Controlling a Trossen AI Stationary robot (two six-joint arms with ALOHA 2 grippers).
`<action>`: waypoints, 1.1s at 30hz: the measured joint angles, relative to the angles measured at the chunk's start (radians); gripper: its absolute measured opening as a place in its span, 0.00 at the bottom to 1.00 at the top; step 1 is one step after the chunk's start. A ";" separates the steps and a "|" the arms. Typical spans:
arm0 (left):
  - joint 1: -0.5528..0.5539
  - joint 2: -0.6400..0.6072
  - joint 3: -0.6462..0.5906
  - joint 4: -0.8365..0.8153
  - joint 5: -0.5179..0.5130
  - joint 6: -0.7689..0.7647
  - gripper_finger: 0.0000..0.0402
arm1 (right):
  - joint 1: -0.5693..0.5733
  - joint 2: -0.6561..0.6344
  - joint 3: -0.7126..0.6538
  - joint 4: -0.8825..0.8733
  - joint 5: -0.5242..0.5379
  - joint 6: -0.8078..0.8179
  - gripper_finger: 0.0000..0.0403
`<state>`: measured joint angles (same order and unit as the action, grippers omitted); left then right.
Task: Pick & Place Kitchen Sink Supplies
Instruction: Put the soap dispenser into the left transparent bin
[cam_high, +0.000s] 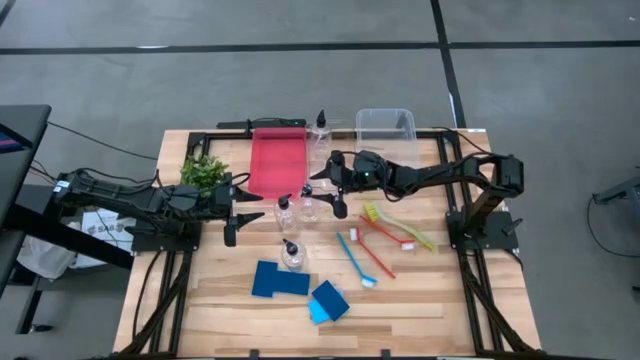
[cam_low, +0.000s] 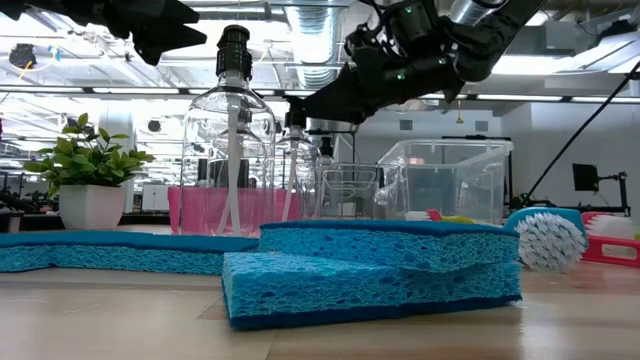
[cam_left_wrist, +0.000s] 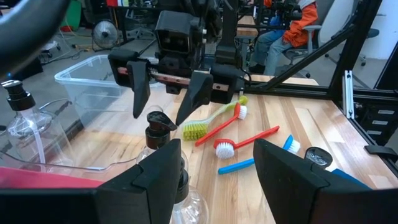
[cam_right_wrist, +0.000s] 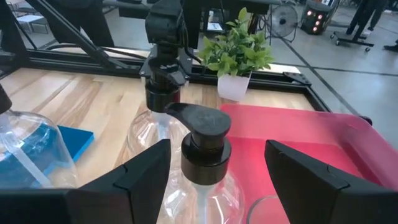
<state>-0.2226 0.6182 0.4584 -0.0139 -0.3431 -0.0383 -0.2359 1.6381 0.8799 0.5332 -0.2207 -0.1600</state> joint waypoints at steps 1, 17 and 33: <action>0.000 0.000 0.000 0.000 0.000 0.000 0.51 | 0.000 0.005 0.000 -0.001 -0.004 0.000 0.63; 0.000 0.011 0.001 0.002 0.000 0.000 0.51 | 0.000 0.127 0.086 0.029 -0.018 -0.007 0.63; 0.000 0.013 0.001 0.004 0.000 0.000 0.51 | 0.000 0.127 0.095 0.047 -0.015 -0.007 0.63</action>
<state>-0.2227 0.6315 0.4591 -0.0102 -0.3429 -0.0383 -0.2363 1.7653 0.9745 0.5800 -0.2359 -0.1669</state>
